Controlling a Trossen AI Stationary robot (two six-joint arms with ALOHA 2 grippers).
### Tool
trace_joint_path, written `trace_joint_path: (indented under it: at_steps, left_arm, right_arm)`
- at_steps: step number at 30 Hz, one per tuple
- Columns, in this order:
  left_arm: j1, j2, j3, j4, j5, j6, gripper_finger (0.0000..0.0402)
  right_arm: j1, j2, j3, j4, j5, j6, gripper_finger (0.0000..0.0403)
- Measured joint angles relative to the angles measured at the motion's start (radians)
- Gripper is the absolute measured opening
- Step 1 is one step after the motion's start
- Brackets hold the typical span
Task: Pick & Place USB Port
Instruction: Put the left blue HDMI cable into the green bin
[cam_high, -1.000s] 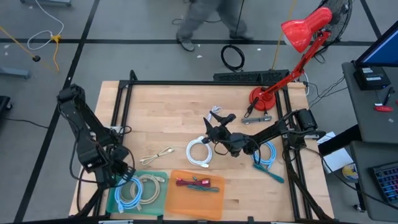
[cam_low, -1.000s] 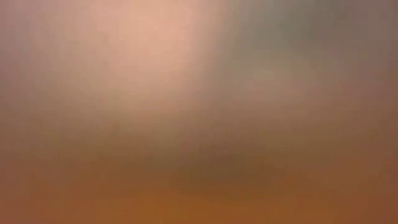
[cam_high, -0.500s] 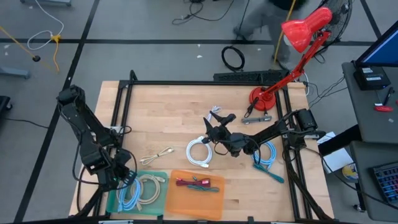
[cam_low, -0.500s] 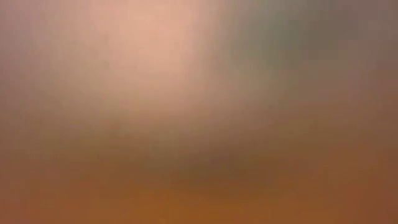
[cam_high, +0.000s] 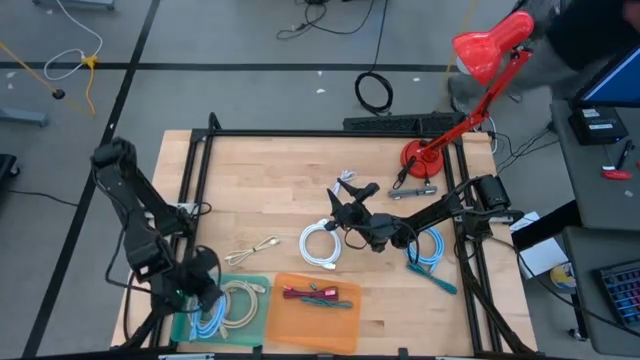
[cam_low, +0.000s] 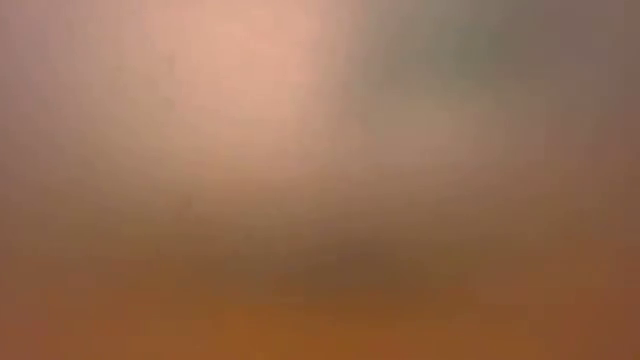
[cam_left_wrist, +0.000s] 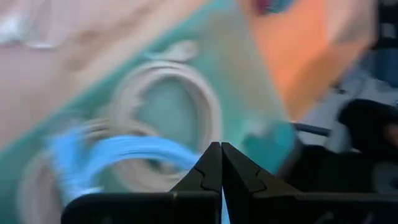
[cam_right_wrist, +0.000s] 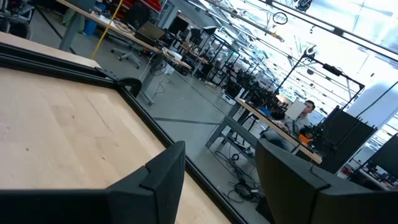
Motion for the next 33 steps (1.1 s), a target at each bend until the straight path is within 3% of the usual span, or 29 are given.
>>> trace_joint_path:
  at_steps: [8, 12, 20, 26, 33]
  left_arm:
    - [-0.008, 0.167, -0.002, 0.24, -0.005, 0.067, 0.0001]
    - [-0.033, 0.213, -0.002, 0.267, -0.022, 0.057, 0.0001]
    - [-0.066, 0.222, -0.076, 0.318, -0.082, -0.007, 0.0]
    - [-0.082, 0.221, -0.225, 0.559, -0.093, -0.036, 0.0]
    - [-0.089, 0.22, -0.238, 0.521, -0.054, -0.112, 0.0]
  right_arm:
    - [0.0, 0.0, 0.0, -0.001, 0.002, 0.0, 0.0187]
    - [0.0, 0.0, 0.0, -0.002, 0.003, -0.001, 0.0187]
    - [0.0, 0.0, 0.0, -0.002, 0.004, -0.002, 0.0187]
    - [0.0, 0.0, 0.0, -0.002, 0.004, -0.004, 0.0187]
    - [0.0, 0.0, 0.0, -0.002, 0.004, -0.007, 0.0187]
